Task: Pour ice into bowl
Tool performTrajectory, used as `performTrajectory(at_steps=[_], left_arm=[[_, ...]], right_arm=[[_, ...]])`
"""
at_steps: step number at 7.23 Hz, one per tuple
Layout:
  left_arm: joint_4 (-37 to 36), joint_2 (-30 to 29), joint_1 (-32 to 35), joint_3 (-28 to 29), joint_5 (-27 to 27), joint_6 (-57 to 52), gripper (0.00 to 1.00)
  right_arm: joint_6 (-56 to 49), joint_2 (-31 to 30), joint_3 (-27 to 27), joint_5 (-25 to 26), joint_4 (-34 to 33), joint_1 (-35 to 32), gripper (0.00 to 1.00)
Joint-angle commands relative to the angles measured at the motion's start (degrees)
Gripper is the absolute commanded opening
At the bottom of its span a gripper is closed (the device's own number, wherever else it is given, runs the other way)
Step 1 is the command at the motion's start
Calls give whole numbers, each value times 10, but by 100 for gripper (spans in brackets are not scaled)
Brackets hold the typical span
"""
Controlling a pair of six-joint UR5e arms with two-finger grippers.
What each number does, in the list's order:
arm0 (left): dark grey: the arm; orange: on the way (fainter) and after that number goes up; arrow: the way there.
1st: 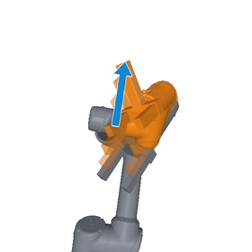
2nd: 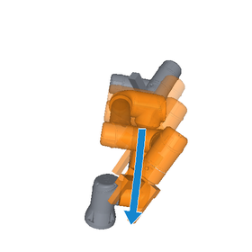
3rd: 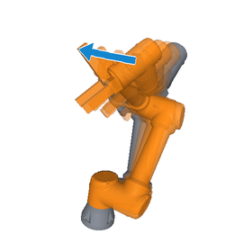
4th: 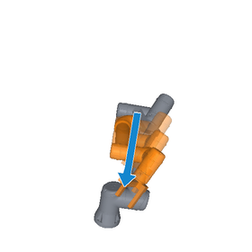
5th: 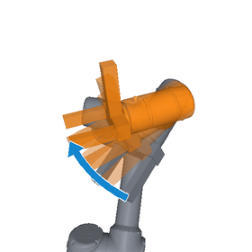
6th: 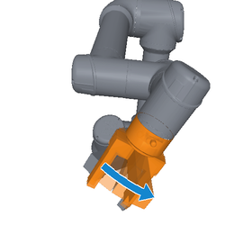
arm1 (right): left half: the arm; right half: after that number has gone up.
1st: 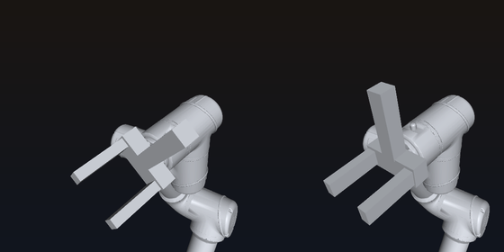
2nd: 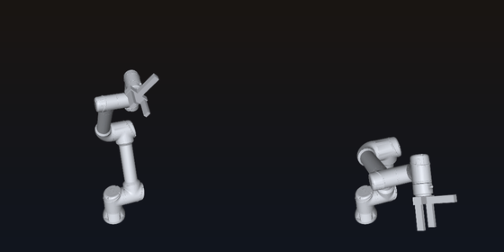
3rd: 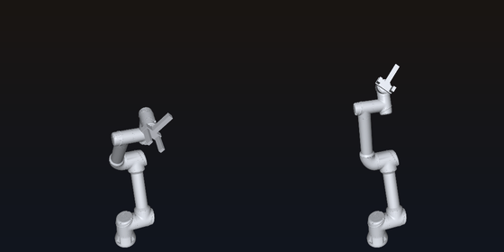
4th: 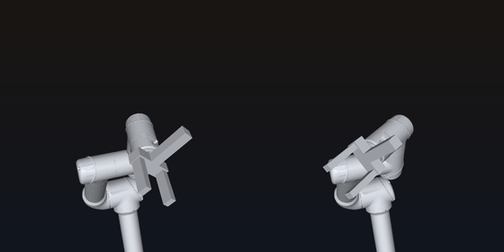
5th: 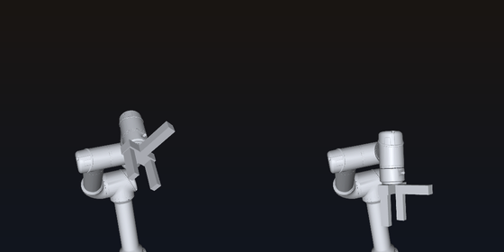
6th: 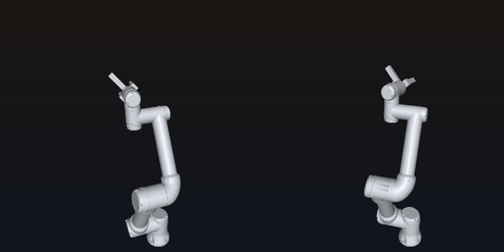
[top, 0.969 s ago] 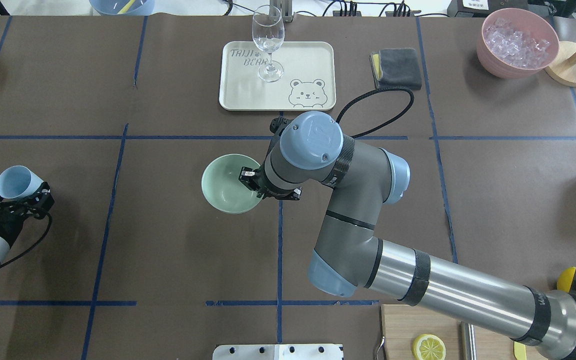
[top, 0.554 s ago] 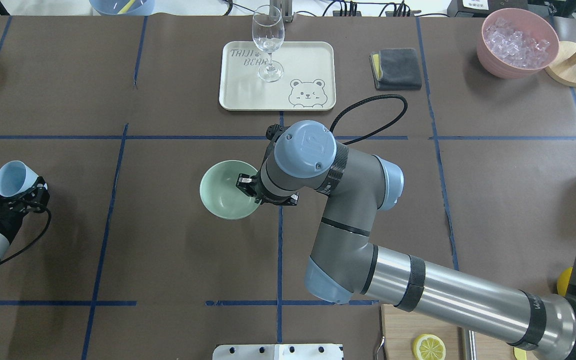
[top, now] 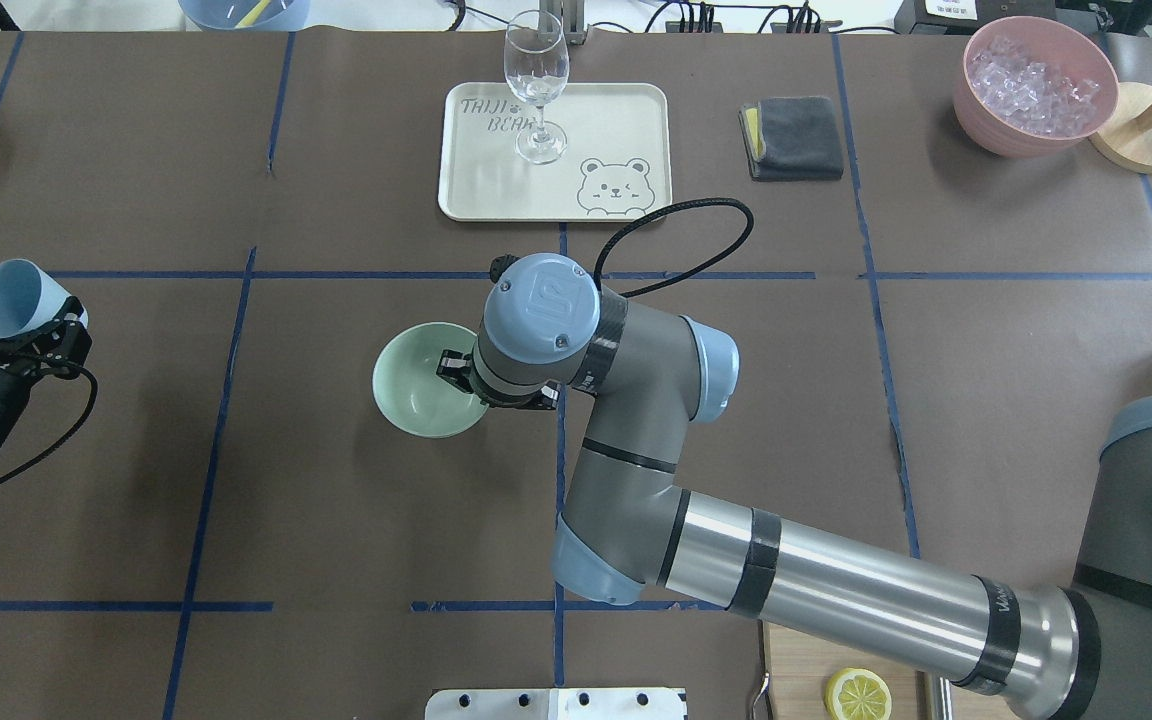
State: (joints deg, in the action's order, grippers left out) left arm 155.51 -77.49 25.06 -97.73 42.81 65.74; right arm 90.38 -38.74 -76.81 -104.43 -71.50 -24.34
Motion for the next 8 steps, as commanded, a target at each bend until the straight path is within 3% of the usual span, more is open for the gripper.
performTrajectory(at_steps=[1,2,3,4,6,8], left_arm=[[5,-4,7,-13,1,-9,0],[4,-19,9,-30,29,-8,0],[6,-27,25,-37,62,-9,0],[5,-35,25,-46,68,-10,0],[4,-55,25,-50,65,-111,0],[-2,-59,20,-50,37,-129,0]], right_arm=[[-1,41,49,12,1,8,0],[-1,44,53,12,2,9,0],[0,45,54,12,5,9,22],[2,44,54,12,30,8,99],[3,39,27,5,44,-11,100],[2,-13,-36,-12,42,-27,100]])
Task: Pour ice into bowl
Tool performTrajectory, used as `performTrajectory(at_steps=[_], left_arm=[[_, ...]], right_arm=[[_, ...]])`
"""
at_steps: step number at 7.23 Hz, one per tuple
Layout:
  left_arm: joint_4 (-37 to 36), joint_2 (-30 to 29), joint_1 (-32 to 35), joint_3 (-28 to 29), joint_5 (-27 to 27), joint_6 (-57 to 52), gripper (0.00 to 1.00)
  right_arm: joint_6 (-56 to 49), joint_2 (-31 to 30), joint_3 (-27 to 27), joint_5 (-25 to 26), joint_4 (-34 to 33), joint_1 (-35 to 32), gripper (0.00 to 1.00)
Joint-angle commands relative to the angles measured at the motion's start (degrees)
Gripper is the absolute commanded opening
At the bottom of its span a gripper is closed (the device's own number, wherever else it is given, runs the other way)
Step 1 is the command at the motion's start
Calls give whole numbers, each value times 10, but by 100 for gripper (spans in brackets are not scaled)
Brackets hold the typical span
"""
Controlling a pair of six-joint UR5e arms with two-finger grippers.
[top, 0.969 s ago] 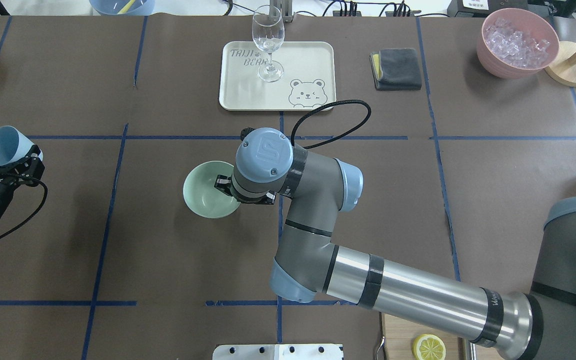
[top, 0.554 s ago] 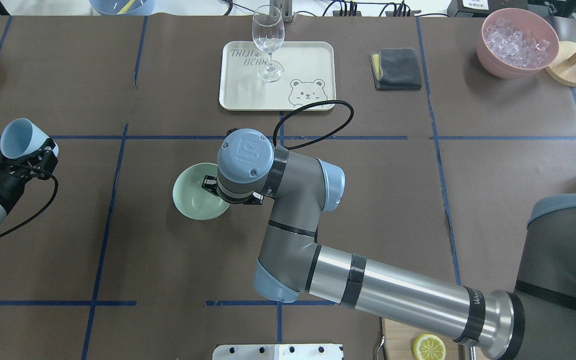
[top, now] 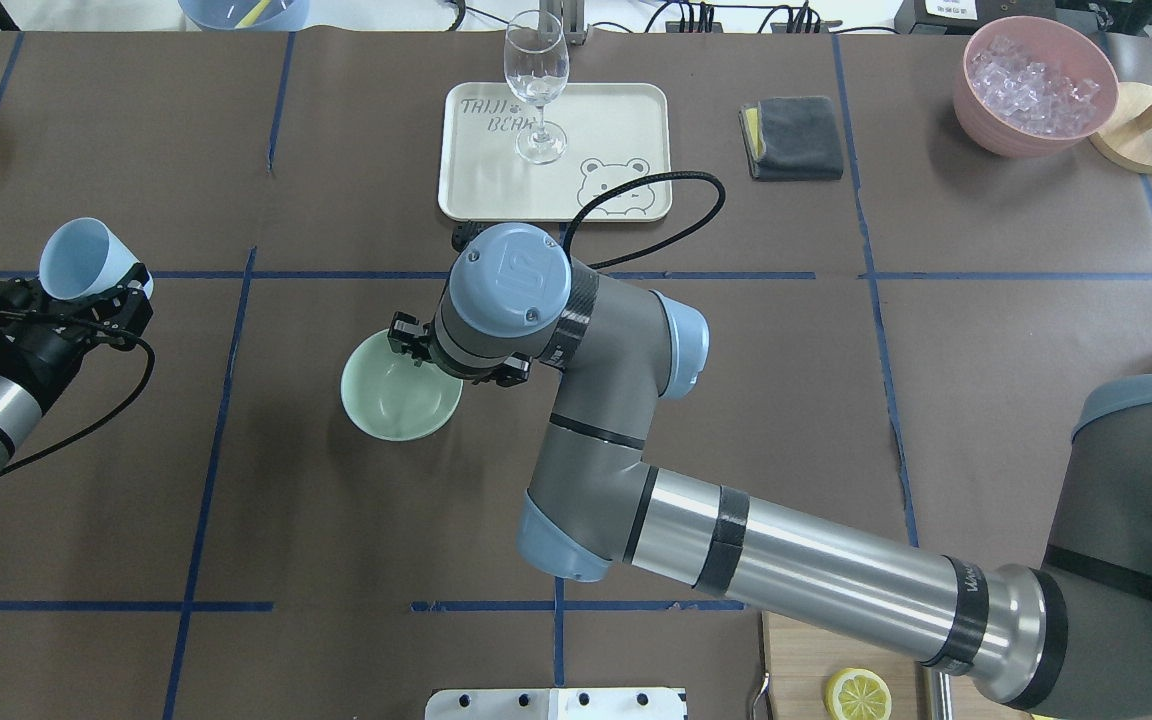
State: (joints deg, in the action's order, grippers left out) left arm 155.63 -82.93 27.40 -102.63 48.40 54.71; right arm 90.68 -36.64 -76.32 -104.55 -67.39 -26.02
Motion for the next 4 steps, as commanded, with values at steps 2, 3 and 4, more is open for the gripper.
performTrajectory(at_steps=[2,3,4], left_arm=[[-14,-22,-14,-1,-73,-118,0],[-48,-44,-36,-2,-95,-119,0],[-113,-72,-64,-3,-136,-119,0]], right_arm=[[-6,-112,-112,-37,2,-36,100],[-7,-130,-123,-44,3,-45,100],[-8,-146,-135,-46,6,-51,100]])
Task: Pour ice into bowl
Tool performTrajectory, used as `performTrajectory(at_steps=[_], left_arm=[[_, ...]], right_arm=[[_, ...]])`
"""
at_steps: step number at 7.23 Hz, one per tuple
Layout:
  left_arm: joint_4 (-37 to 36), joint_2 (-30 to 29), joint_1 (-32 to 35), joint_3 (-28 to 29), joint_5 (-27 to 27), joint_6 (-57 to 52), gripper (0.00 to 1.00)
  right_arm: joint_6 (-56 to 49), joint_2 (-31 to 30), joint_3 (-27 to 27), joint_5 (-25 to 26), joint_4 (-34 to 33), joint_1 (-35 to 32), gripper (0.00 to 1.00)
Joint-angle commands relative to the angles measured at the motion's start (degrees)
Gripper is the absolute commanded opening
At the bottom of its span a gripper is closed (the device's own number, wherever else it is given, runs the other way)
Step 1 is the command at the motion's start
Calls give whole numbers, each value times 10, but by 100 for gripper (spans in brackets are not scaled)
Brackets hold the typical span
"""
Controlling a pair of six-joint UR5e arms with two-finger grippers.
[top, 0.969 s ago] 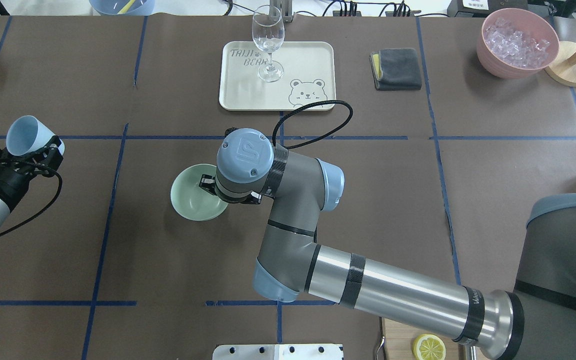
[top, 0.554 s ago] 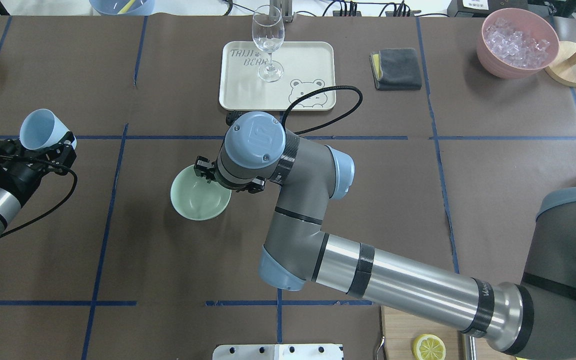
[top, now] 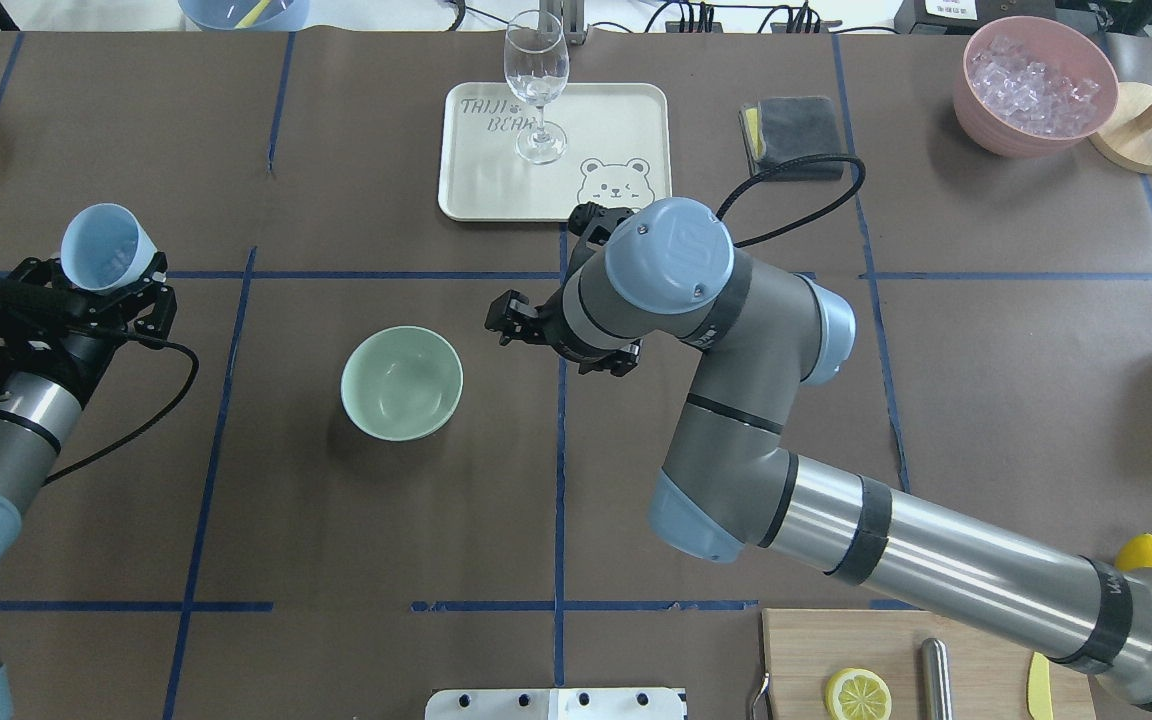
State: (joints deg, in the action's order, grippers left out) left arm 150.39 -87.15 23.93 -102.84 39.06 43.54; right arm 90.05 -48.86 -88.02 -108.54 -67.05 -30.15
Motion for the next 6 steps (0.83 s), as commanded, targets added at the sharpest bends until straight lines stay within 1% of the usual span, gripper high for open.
performTrajectory(at_steps=[1,2,3,4,6], left_arm=[[-80,-36,-52,-3,-69,-7,0],[-85,-36,-64,-3,-74,-7,0],[-145,-56,-80,-5,-92,-8,0],[-226,-94,-97,-9,-115,-8,0],[-345,-117,-116,-52,-116,-10,0]], right_arm=[[-2,-41,-32,-12,4,-17,100],[-8,-60,-49,-34,4,-29,100],[-15,-72,-58,-47,4,-37,100],[-16,-83,-66,-49,5,-40,100],[-37,-96,-77,-61,5,-47,100]])
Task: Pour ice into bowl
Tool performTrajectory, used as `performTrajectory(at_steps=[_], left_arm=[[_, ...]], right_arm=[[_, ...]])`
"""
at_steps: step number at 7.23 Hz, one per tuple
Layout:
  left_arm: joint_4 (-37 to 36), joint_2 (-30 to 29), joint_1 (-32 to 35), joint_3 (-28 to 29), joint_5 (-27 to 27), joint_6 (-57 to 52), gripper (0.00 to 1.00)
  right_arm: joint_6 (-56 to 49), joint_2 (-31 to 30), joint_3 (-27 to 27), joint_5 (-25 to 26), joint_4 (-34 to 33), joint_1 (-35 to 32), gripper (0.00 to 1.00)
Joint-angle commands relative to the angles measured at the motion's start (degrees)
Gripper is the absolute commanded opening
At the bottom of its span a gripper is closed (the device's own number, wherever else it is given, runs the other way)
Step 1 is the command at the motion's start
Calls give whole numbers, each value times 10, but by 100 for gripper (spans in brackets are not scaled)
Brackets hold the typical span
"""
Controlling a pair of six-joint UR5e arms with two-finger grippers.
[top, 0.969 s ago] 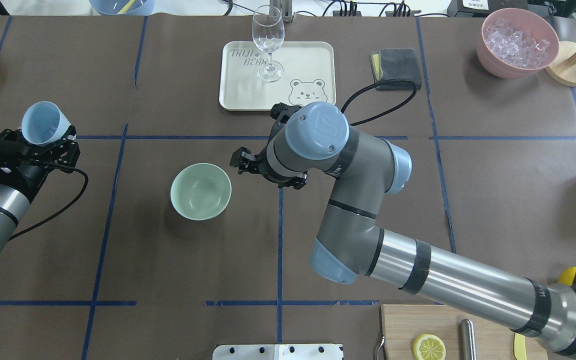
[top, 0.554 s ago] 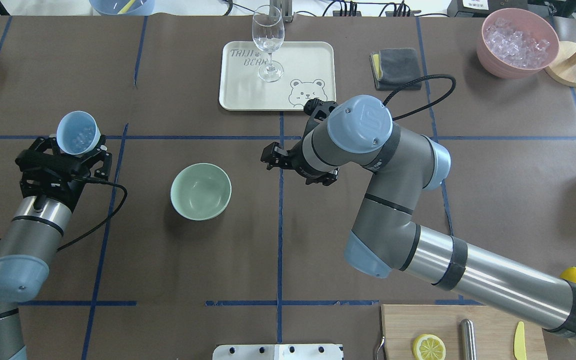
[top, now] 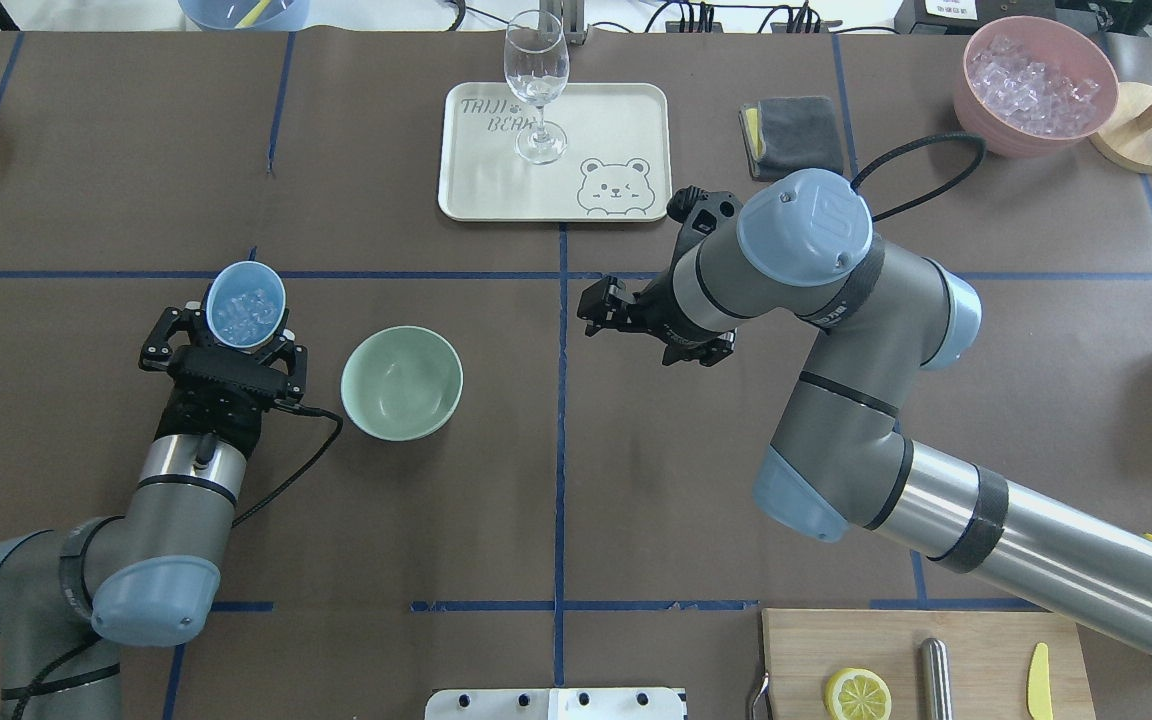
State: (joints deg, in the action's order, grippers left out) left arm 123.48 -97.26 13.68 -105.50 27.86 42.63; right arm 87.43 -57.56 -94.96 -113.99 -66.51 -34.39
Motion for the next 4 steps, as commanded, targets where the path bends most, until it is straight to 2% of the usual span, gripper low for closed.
performTrajectory(at_steps=[1,2,3,4], left_arm=[[-130,-44,-16,-27,-27,-41,0],[-141,-47,-16,-25,-66,-118,0],[-141,-46,-16,-23,-71,-166,0],[-144,-46,-17,-16,-112,-231,0]], right_arm=[[-12,-10,-8,-8,1,-6,100],[-12,-10,-8,-11,1,-8,100],[-12,-10,-8,-13,1,-9,100],[-13,-10,-8,-13,1,-11,100]])
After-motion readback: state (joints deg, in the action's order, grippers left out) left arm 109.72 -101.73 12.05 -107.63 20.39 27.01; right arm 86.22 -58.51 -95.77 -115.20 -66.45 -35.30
